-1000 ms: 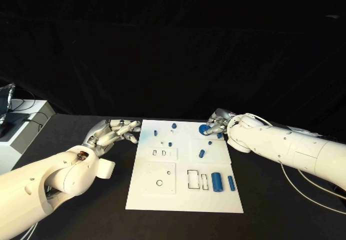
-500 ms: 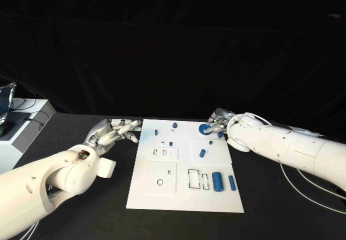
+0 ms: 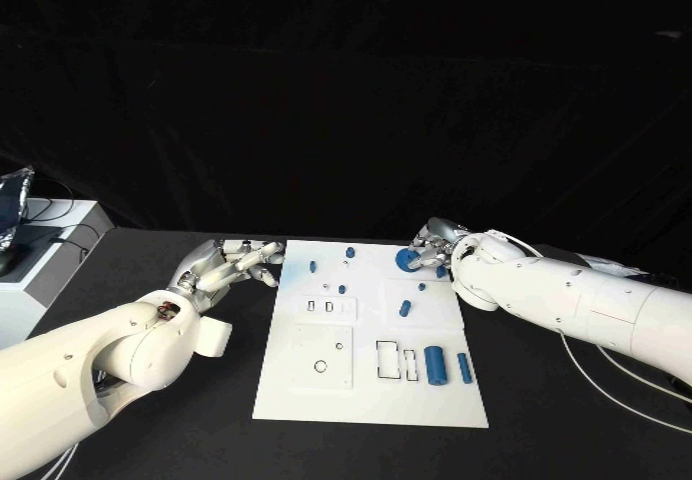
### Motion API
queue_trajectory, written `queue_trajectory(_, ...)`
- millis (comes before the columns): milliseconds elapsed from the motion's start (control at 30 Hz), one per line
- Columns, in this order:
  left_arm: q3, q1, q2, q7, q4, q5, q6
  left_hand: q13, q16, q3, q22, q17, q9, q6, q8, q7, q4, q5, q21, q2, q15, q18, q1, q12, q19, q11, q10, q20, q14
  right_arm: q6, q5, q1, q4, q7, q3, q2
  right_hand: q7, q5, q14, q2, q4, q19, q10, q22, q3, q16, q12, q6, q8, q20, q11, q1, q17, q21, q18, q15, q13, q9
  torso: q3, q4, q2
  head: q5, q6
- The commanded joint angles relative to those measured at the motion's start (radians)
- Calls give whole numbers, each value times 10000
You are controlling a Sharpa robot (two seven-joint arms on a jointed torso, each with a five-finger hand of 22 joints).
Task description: Assemble the parts on the task board
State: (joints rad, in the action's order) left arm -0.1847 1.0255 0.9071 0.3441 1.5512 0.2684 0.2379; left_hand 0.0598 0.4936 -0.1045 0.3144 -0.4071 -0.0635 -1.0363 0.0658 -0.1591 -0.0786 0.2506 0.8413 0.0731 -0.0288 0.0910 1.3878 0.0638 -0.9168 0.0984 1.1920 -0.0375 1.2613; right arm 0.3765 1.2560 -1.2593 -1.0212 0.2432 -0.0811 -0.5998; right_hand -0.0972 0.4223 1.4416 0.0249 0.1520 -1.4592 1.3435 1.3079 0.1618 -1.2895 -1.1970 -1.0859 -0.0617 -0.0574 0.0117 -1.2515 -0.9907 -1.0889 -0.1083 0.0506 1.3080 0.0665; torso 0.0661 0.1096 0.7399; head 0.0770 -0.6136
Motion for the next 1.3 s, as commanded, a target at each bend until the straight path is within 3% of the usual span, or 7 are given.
queue_trajectory(33, -8, 0, -9, 55, 11, 28, -72, 7, 2, 18, -15, 5, -3, 60, -27, 17, 31, -25, 40, -76, 6, 84, 15, -38, 55, 15, -51, 9, -1, 849, 878, 15, -271, -87, -2, -60, -153, 42, -14, -123, 11, -786, 63, 1491, 24, 1, -17, -465, -46, -128, -16, 104, -13, -53, 115, 81, 696, 200, 0, 4, -2, -4, 16)
queue_trajectory(200, -8, -1, -5, 55, 11, 28, -78, 7, -2, 38, -34, 9, -4, 51, -23, 20, 35, -26, 54, -76, 6, 87, 17, -38, 60, 13, -47, 6, -1, 1432, 1371, 19, -1005, -149, 2, -217, -127, 50, -6, -110, 42, -790, 83, 1499, 17, -14, -16, -530, -42, -144, -34, 119, -48, -93, 127, 96, 718, 210, 3, 1, 5, -28, 43)
queue_trajectory(433, -8, -1, -14, 66, 17, 28, -88, 6, -3, 45, -43, 10, -4, 42, -24, 27, 23, -33, 60, -68, 7, 87, 1, -38, 61, 10, -39, 6, 0, 1680, 1901, 20, -1593, -211, 5, 63, -132, 50, -3, -63, 69, -790, 104, 1505, -1, -21, -7, -530, -34, -154, -32, 133, -73, -123, 139, 100, 744, 202, 3, 1, 7, -39, 61)
queue_trajectory(800, -8, 0, -46, 64, 26, 28, -102, 6, -3, 45, -43, 10, -4, 42, -24, 27, 23, -33, 60, -68, 7, 87, 1, -38, 61, 10, -39, 6, 0, 1768, 2295, 161, -1025, -197, -1, 1095, -151, 13, -8, -43, 53, -785, 87, 1498, -16, -9, 44, -480, -24, -153, -21, 155, -70, -100, 138, 94, 748, 183, 22, 50, 20, -61, 84)
queue_trajectory(1033, -8, 0, -72, 56, 3, 28, -109, 6, -7, 54, -61, 13, -4, 37, -24, 30, 31, -36, 68, -77, 9, 87, 15, -39, 61, 7, -34, 8, -1, 1732, 2327, 281, -683, -227, -3, 1491, -166, 17, -9, -30, 52, -780, 64, 1490, -17, -2, 88, -443, -25, -149, -12, 152, -66, -68, 132, 88, 737, 173, 18, 24, 32, -93, 41)
queue_trajectory(1200, -10, -3, -97, 67, 33, 28, -156, 6, -8, 59, -67, 13, -3, 52, -27, 13, 35, -37, 73, -76, 3, 86, 20, -40, 63, 19, -59, 6, -2, 1719, 2325, 344, -484, -273, -4, 1689, -174, 20, -14, -19, 43, -778, 51, 1489, -23, 10, 117, -425, -27, -145, -5, 157, -55, -60, 131, 84, 732, 167, 64, 4, 42, -81, 23)
queue_trajectory(1300, -10, -3, -96, 65, 33, 28, -160, 6, -8, 59, -67, 13, -3, 52, -27, 13, 35, -37, 73, -76, 3, 86, 20, -40, 63, 19, -59, 6, -2, 1709, 2330, 362, -381, -271, -4, 1758, -186, 18, -11, -9, 41, -775, 37, 1486, -22, 12, 143, -394, -23, -141, 2, 152, -61, -46, 128, 80, 727, 159, 70, 3, 46, -84, 36)
